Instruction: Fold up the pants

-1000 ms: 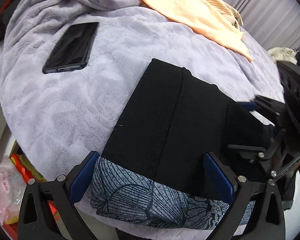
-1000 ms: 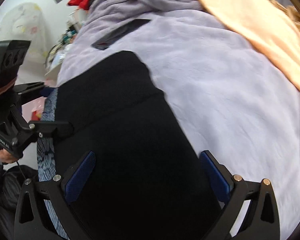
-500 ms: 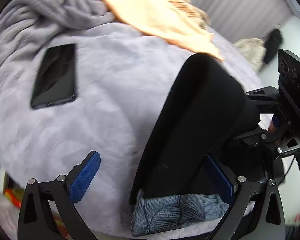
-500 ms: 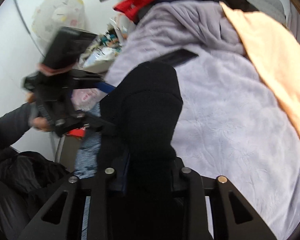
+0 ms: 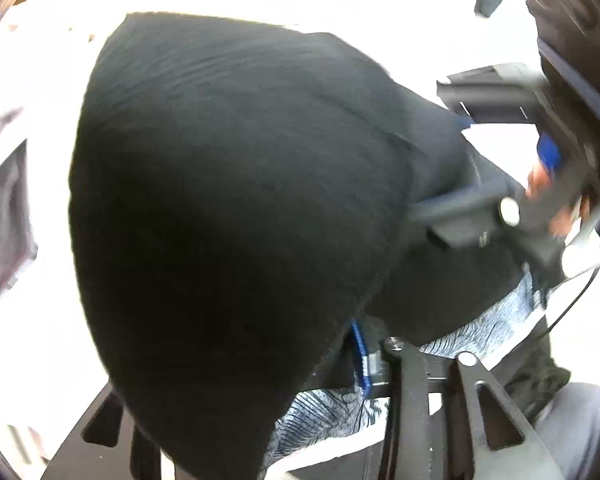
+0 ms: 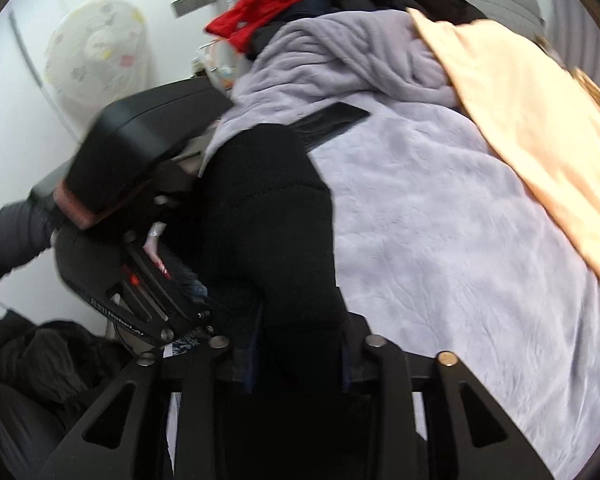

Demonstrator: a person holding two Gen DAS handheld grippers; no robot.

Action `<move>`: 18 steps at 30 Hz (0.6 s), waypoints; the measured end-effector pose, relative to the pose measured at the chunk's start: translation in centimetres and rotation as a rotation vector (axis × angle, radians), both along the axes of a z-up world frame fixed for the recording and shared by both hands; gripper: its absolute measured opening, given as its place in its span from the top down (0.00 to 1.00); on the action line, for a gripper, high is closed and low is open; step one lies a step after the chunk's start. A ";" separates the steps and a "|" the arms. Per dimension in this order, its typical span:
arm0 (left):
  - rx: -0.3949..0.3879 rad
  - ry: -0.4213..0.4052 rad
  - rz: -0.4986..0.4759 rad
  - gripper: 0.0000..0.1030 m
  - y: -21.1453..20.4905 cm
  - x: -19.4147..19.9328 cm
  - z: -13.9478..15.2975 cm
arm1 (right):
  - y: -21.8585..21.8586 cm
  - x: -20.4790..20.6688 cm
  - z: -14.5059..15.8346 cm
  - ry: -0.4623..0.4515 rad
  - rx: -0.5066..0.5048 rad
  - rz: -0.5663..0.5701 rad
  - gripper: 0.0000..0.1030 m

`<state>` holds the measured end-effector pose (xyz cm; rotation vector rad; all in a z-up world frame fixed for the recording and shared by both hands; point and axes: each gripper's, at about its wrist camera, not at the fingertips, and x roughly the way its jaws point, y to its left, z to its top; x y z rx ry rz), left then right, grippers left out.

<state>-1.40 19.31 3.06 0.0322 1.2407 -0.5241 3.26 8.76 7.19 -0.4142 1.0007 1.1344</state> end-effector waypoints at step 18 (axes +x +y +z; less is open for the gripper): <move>0.110 -0.151 -0.006 0.74 -7.5 -3.7 8.4 | -14.4 -9.0 -1.2 -0.126 -0.256 -0.079 0.23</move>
